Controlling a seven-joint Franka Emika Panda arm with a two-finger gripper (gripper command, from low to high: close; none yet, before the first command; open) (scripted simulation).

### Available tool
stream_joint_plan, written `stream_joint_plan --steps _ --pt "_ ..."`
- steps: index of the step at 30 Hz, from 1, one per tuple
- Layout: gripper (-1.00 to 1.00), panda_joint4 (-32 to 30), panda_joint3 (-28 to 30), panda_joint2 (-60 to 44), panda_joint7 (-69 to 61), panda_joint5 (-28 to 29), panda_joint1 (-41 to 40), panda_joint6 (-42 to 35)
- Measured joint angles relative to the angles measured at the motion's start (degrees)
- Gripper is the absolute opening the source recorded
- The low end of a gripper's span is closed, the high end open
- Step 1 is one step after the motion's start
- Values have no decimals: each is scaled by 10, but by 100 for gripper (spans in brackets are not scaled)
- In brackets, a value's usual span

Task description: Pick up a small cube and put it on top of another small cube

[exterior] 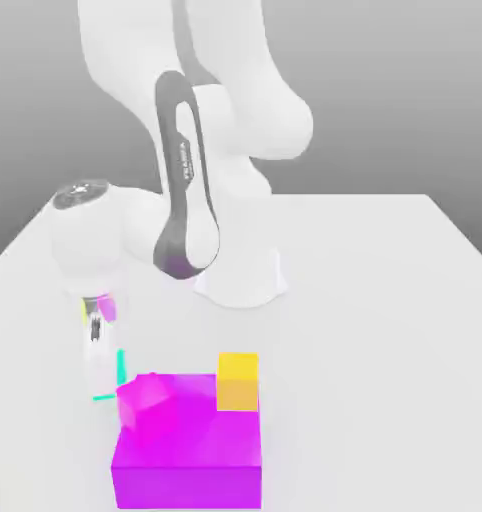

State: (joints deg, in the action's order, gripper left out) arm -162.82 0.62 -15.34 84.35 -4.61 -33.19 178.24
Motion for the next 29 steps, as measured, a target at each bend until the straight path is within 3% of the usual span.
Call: stream_joint_plan --steps 9,19,21,25,26,29 --pt "-100 -24 18 159 43 43 8 -135" --pt "-100 52 -143 326 282 -21 151 -373" --pt "-100 57 -166 325 312 -26 164 -377" --pt "-100 43 -181 259 335 -11 161 -299" --pt "100 41 -182 247 338 -8 161 -284" --pt "100 41 -182 247 338 -8 161 -284"
